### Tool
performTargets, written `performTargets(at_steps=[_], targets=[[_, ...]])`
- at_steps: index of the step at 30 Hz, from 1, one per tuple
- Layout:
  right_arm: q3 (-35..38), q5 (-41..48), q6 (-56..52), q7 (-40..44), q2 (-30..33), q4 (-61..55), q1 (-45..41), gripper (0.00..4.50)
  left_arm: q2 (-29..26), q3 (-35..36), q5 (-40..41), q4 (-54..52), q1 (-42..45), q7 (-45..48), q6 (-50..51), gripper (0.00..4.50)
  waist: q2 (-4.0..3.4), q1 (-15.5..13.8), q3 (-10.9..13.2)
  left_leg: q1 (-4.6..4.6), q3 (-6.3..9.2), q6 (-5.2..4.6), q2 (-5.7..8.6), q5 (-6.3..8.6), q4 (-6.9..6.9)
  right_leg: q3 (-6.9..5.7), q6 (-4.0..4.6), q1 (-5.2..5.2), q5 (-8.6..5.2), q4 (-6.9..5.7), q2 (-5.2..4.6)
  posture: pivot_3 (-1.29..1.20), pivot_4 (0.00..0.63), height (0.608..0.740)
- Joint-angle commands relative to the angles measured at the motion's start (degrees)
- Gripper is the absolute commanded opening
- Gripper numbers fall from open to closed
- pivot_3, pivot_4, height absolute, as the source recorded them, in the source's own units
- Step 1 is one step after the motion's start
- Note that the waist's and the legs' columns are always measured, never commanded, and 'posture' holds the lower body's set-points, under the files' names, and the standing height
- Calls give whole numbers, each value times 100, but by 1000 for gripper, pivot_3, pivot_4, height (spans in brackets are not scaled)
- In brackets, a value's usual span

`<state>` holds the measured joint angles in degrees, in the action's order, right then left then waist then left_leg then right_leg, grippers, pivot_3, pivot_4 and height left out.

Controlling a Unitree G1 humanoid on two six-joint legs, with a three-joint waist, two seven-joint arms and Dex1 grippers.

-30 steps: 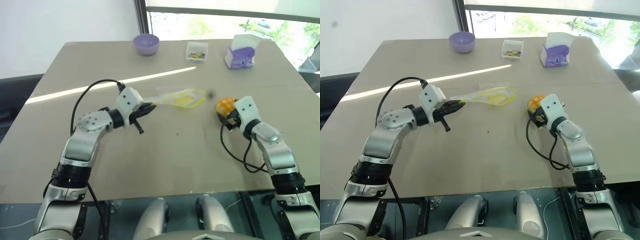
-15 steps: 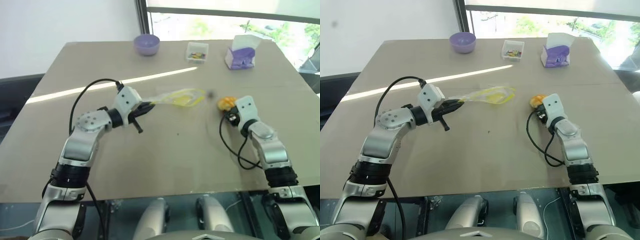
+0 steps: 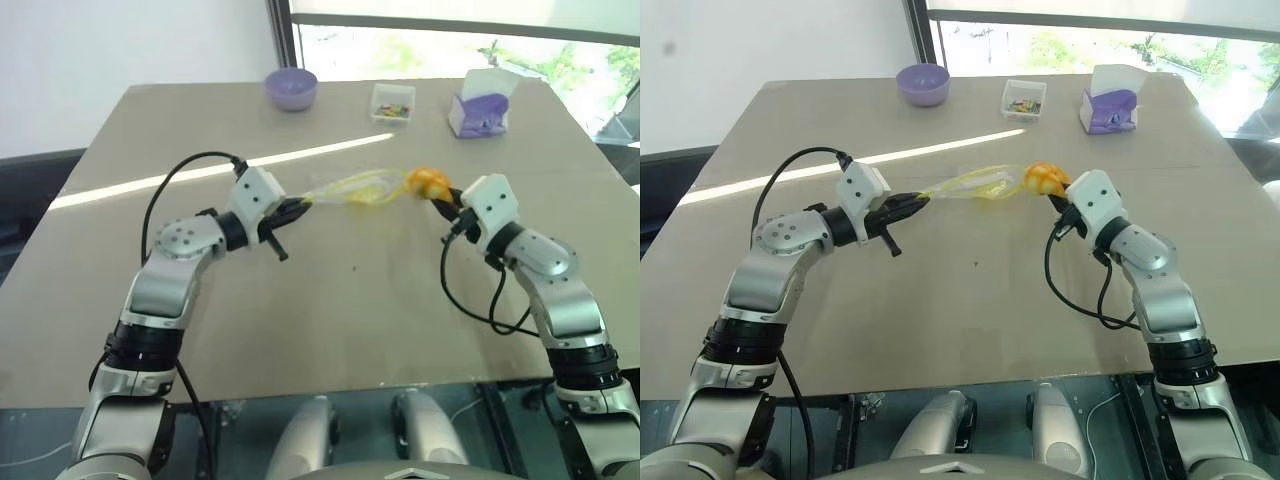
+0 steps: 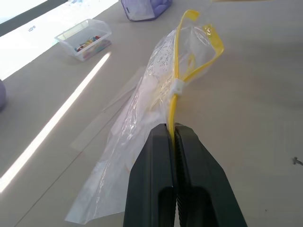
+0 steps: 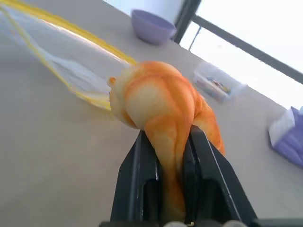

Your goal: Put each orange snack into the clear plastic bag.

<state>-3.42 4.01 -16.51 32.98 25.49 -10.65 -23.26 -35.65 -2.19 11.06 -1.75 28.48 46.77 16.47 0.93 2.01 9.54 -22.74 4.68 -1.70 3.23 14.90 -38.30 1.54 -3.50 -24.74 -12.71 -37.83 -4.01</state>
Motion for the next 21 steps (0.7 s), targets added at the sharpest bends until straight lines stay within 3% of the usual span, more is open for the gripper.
performTargets(at_steps=[1,21], targets=[[-101,134,-219,139,-1,-310,-93,112,-13,-3,-75,-55,139,51,-232,0,0,-1,0,0,0,0,0,0,0,0,0,0,0,0,0,0,150,740],[-1105,-398,95,333,-498,1246,-1136,112,-89,-390,-373,-473,-518,596,-1469,0,-1,-10,0,-1,-1,21,0,-12,1,1,1,-1,0,3,-2,0,150,740]])
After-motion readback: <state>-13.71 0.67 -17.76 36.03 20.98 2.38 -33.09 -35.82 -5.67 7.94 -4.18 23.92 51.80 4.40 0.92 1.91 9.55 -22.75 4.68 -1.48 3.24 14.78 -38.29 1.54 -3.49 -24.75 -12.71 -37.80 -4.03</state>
